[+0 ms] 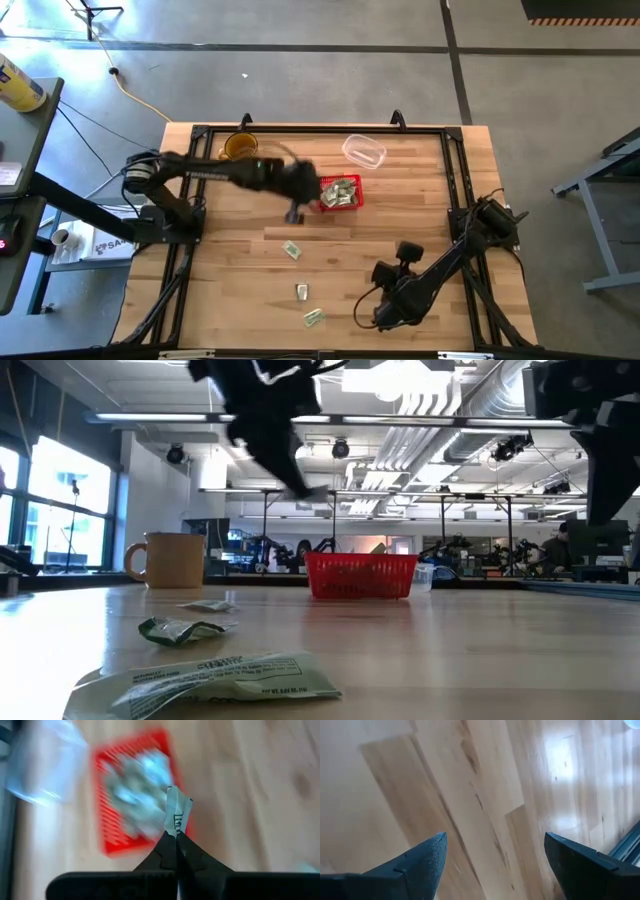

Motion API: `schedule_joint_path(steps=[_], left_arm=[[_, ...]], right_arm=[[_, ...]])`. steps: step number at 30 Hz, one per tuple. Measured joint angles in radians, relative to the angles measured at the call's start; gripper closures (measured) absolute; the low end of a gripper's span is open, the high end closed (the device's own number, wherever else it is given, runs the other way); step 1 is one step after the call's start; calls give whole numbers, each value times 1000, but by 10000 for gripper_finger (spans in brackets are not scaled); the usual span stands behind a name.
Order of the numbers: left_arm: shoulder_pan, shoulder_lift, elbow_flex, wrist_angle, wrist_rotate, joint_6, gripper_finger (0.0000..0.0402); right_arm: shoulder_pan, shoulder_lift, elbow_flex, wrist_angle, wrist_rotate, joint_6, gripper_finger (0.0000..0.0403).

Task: Pick and place items into bin
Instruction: Put the white packet into the red basket

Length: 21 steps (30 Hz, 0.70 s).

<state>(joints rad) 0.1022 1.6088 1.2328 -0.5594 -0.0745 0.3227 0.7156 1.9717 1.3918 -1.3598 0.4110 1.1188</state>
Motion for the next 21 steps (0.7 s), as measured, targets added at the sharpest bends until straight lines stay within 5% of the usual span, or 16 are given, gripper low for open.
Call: schedule_joint_path(steps=[6,11,16,21], left_arm=[[165,123,134,108,190,-12,363],[172,226,149,148,183,-73,273],[152,209,148,-121,220,-207,185],[41,39,22,-342,330,-245,163]], right_arm=[[-35,-1,0,3,25,2,80],[-90,-1,0,34,35,-74,80],[-140,-1,0,131,17,-247,80],[-165,-1,0,433,-72,-566,80]])
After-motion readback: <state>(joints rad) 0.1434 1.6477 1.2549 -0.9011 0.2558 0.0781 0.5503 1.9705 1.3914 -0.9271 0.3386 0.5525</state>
